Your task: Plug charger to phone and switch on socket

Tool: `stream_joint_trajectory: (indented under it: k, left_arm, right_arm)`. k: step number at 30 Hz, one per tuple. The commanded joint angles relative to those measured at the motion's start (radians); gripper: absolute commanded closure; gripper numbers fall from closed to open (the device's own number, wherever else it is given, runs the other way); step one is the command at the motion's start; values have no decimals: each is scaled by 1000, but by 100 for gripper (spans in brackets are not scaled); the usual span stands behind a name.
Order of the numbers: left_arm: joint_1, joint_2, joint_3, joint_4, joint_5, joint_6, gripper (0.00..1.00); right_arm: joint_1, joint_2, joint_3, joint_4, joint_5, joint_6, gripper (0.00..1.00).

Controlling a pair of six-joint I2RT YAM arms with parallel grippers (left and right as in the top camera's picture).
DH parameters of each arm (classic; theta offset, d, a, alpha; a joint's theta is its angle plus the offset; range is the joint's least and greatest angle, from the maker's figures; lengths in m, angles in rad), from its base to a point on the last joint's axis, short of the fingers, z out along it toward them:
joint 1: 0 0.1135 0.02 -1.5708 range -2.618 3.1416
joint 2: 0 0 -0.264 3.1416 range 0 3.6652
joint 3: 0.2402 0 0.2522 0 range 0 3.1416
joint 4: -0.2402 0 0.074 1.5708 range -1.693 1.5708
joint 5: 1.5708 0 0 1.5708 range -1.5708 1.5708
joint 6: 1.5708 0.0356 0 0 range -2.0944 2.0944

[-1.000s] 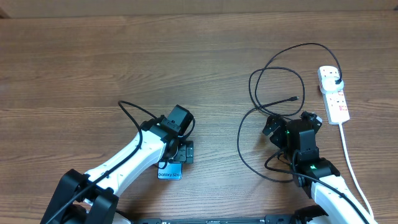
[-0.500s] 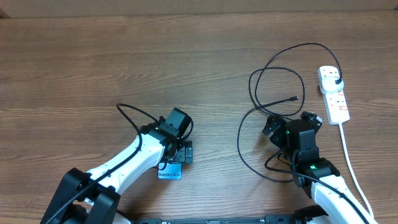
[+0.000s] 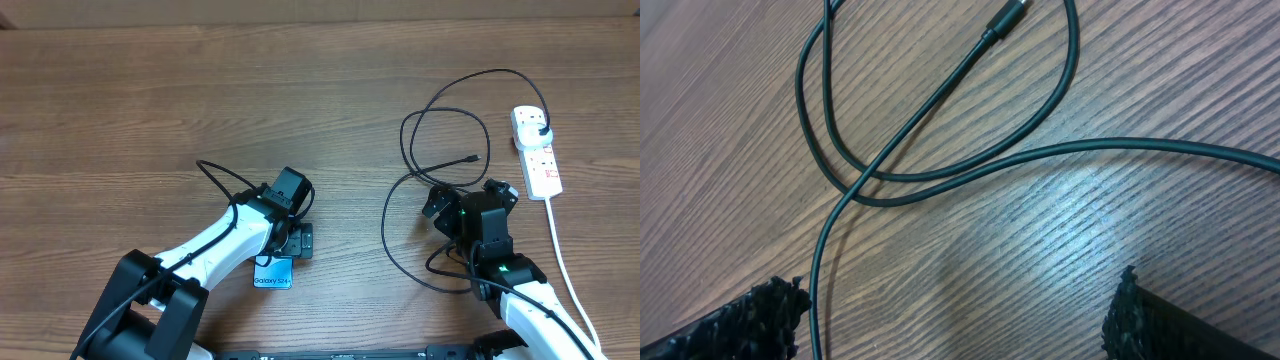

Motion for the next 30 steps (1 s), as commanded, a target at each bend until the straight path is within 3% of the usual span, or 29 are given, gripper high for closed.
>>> stream_joint_trajectory:
  k: [1,5,7,13,22,30]
  left_arm:
    - [1,93,-56,12,113,17,0]
    - [1,93,-56,-12,113,16,1]
    - [1,93,-56,-19,113,14,9]
    - [1,93,-56,-26,115,5,12]
    - [1,93,-53,-22,138,1,28]
    - [1,93,76,-87,139,2,28]
  right_arm:
    - [-4,0,12,2,18,-11,0]
    - [-4,0,12,2,18,-11,0]
    - [-4,0,12,2,18,-11,0]
    - [-4,0,12,2,18,-11,0]
    - [-4,0,12,2,18,-11,1]
    - [-4,0,12,2,18,-11,0]
